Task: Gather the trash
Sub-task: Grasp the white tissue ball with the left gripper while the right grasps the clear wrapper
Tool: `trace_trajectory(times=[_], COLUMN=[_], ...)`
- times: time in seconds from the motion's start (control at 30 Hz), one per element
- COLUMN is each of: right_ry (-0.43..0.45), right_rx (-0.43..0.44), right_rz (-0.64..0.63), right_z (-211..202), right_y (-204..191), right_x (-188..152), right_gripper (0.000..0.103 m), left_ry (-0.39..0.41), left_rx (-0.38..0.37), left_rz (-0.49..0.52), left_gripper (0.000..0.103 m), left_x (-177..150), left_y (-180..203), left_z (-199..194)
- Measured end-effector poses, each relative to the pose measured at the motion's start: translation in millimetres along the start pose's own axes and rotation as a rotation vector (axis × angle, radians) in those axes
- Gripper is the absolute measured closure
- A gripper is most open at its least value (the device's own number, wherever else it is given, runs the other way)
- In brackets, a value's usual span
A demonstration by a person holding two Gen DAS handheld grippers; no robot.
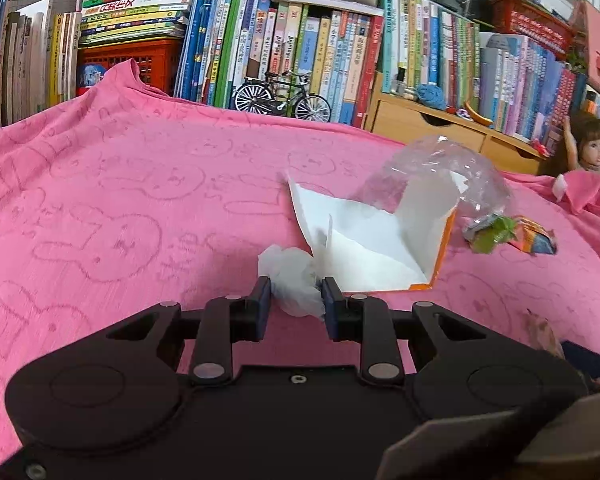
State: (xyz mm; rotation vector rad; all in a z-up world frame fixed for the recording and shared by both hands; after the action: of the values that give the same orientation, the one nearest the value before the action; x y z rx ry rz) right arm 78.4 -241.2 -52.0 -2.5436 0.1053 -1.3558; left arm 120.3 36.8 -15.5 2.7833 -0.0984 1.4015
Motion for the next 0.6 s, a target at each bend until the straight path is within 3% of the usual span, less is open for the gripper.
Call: trace_trajectory(times=[0.33, 0.37, 0.43, 0.6], right_ry=[0.007, 0.007, 0.009, 0.012], right_rx=[0.0, 0.001, 0.003, 0.009], right_rz=[0.001, 0.002, 0.007, 0.018], right_z=[-0.8, -0.6, -1.0, -1.3], right_y=[-0.9, -0.2, -0.7, 0.6], right_x=[-1.3, -0.8, -1.1, -1.4], right_gripper=[0.063, 0.063, 0.063, 0.062], left_ry=[0.047, 0.051, 0.063, 0.088], left_rx=[-0.08, -0.084, -0.091, -0.016], left_rz=[0.025, 0.03, 0.052, 0.115], left_gripper=[0.076, 0.073, 0.054, 0.047], left_x=[-26.2, -28.6, -32.4, -36.7], left_y=[4.4, 4.8, 6.4, 9.2], left_z=[-55.7, -61.0, -71.2, -79.4])
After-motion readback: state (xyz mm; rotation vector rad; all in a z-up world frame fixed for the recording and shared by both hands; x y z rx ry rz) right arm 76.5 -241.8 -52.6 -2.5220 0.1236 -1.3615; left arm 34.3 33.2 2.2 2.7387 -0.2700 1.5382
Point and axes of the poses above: each gripper's, at about its wrist camera, not at the fingertips, and z roughly the way its jaws point, y to its right, x to its top, the point moved 2 cm from there along z, roughly the way its jaws point, and after that the axes turned 11 degrees about z, right-handed, at the moved point
